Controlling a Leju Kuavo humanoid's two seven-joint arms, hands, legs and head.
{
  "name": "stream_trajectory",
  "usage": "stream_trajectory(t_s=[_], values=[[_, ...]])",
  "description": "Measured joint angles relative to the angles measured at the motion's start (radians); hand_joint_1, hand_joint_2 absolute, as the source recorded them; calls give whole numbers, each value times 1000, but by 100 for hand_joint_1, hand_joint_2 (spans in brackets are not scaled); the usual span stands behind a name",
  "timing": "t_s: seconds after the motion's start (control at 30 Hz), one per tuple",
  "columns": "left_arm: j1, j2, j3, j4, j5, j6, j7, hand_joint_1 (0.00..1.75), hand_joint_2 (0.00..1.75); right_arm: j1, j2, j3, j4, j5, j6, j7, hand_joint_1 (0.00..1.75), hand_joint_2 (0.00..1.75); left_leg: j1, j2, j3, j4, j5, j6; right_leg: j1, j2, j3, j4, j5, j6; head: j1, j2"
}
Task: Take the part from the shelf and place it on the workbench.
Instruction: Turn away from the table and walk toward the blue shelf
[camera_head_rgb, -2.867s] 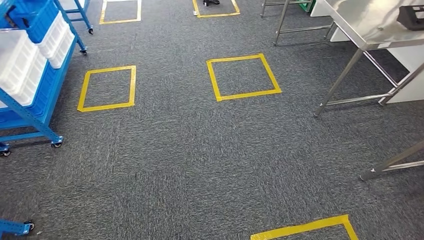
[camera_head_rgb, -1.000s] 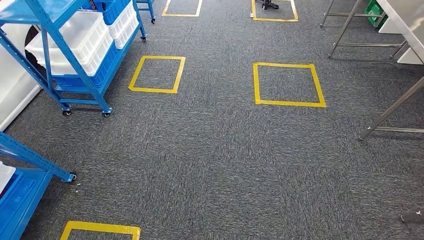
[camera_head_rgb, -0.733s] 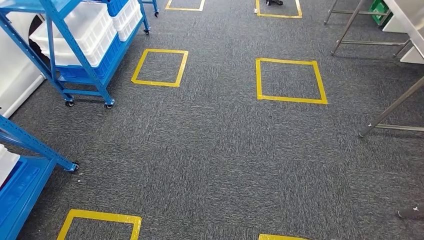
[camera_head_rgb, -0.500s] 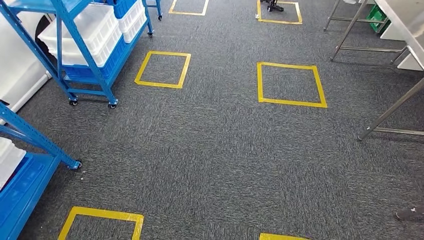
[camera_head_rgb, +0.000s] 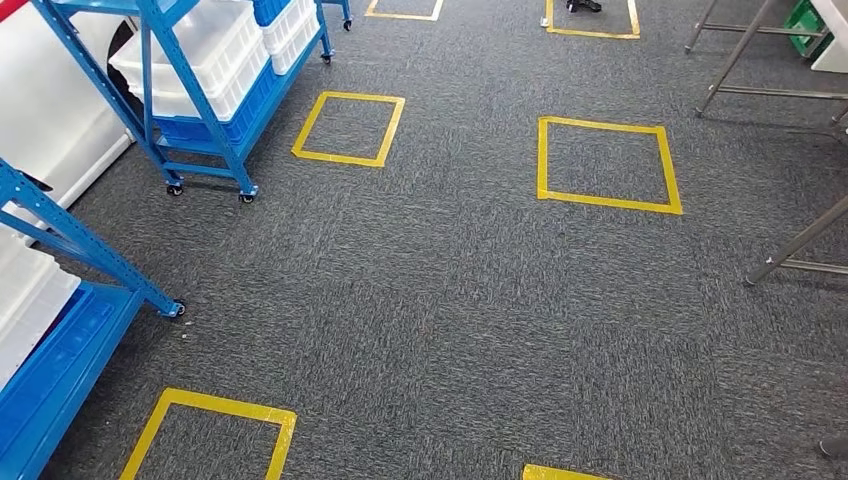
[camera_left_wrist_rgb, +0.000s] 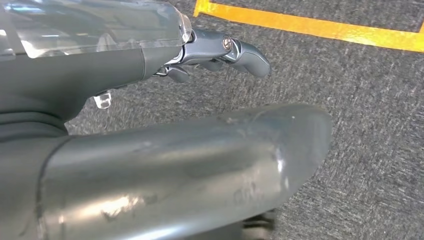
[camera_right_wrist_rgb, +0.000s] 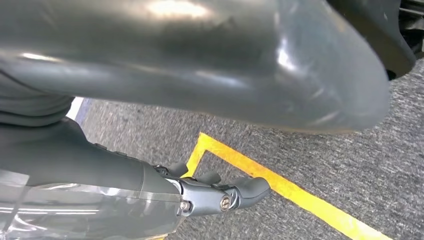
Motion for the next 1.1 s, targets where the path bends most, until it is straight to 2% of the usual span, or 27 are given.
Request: stream_trajectory(t_s=[0.03,0.07,0.1,0.13,0.17,0.23,0.27,0.3,0.37,0.43,0.5,0.53,0.57,0.6,0.63,0.67,0.73,0.77,0.8,0.87,0.9,0.93,1.0,1.03,1.07,1.1], values=[[1,0,0,0,0,0,2,0,0,0,0,0,0,0,1,1,0,0,1,3,-31,63,-23,-3,2,-11,-1,1,-1,-2,0,0],[2,0,0,0,0,-1,3,0,0,1,0,0,0,0,3,2,0,0,2,5,-49,100,-29,-5,4,-22,-1,2,-2,-3,0,0],[4,0,0,0,0,-2,5,0,0,0,0,0,0,0,4,3,0,0,2,8,-50,101,-16,-5,6,-32,-1,3,-2,-4,0,0],[5,1,0,0,0,-3,6,0,0,0,0,0,0,0,6,3,0,0,2,13,-32,61,13,-3,7,-42,0,4,-3,-4,0,0],[5,1,0,0,-1,-4,7,0,0,-1,0,0,0,0,8,3,0,0,1,27,1,-5,50,1,8,-51,2,5,-5,-4,0,0],[3,2,0,0,-1,-6,7,0,0,0,0,0,0,0,11,3,0,0,-7,65,57,-126,93,13,13,-68,4,6,-7,0,0,0],[2,2,0,0,-1,-6,7,0,0,0,0,0,0,0,11,3,0,0,-11,78,68,-157,100,19,14,-75,4,7,-8,4,0,0],[2,2,0,0,-1,-6,7,0,0,-1,0,0,0,0,12,3,0,0,-14,79,68,-166,99,25,15,-83,5,6,-8,9,1,0],[5,2,0,0,-1,-6,7,0,0,-3,0,0,0,0,13,3,0,0,-13,59,66,-174,108,37,14,-92,7,5,-9,20,1,0],[7,2,0,0,-1,-7,8,0,0,-4,0,0,0,1,13,4,0,0,-7,40,68,-185,120,50,10,-56,-6,38,-36,31,2,0],[5,2,0,0,-1,-7,11,0,0,-2,-1,0,0,2,13,4,0,0,-6,22,65,-188,128,58,7,-9,-57,146,-100,37,4,0],[5,2,0,0,-1,-7,12,0,0,-1,-1,0,0,3,13,5,0,0,-6,12,63,-187,129,60,7,1,-89,212,-129,38,4,0],[5,2,0,0,-1,-6,14,0,0,0,-1,1,0,3,14,7,0,0,-6,1,61,-186,130,60,6,4,-114,262,-143,39,4,0],[6,2,0,0,-1,-5,16,0,0,0,-1,1,0,3,15,9,0,0,-6,-11,60,-185,130,60,5,6,-124,279,-136,40,4,0],[6,2,0,0,-1,-4,17,0,0,0,-1,1,0,3,16,11,0,0,-6,-24,60,-183,131,59,4,8,-116,259,-110,41,4,0],[6,2,0,0,-2,-3,17,0,0,0,-1,0,0,3,16,12,0,0,-5,-38,60,-180,130,57,2,16,-91,202,-71,41,4,0],[5,2,0,0,-3,-2,18,0,0,0,-1,0,0,3,17,13,0,0,-5,-61,56,-169,126,49,-5,57,-35,78,-16,39,5,0],[4,2,0,0,-4,-2,18,0,0,0,-1,0,0,3,17,14,0,0,-5,-71,51,-163,124,42,-6,73,-18,39,-4,36,4,0],[3,2,0,0,-5,-2,18,0,0,0,-1,0,0,3,17,16,0,0,-5,-80,46,-160,124,36,-5,81,-13,25,-4,32,4,0],[4,2,0,0,-8,-1,18,0,0,-1,-1,0,0,3,17,20,0,0,-2,-94,38,-159,126,22,-2,63,-14,21,-1,21,4,0],[5,2,0,0,-9,-1,18,0,0,-2,-1,0,0,3,17,22,0,0,-1,-86,35,-155,122,17,-2,53,-13,18,1,14,3,0],[5,2,0,0,-11,0,18,0,0,-2,-1,0,0,3,17,23,0,0,-2,-64,26,-135,108,12,-2,41,-12,15,3,7,1,0],[3,2,0,0,-13,1,18,0,0,1,0,0,0,3,17,24,0,0,-2,-10,-16,-39,50,4,1,15,-12,12,3,-4,-3,0],[2,1,0,0,-14,1,18,0,0,2,0,0,0,3,17,24,0,0,-1,4,-47,30,15,1,3,0,-12,12,2,-7,-5,0],[2,1,0,0,-15,2,18,0,0,3,0,0,0,4,17,24,0,0,1,8,-75,90,-10,-2,5,-14,-13,12,1,-9,-5,0],[3,1,0,0,-16,3,18,0,0,3,0,0,0,5,17,24,0,0,3,9,-89,124,-18,-4,7,-28,-13,13,1,-10,-5,0]])
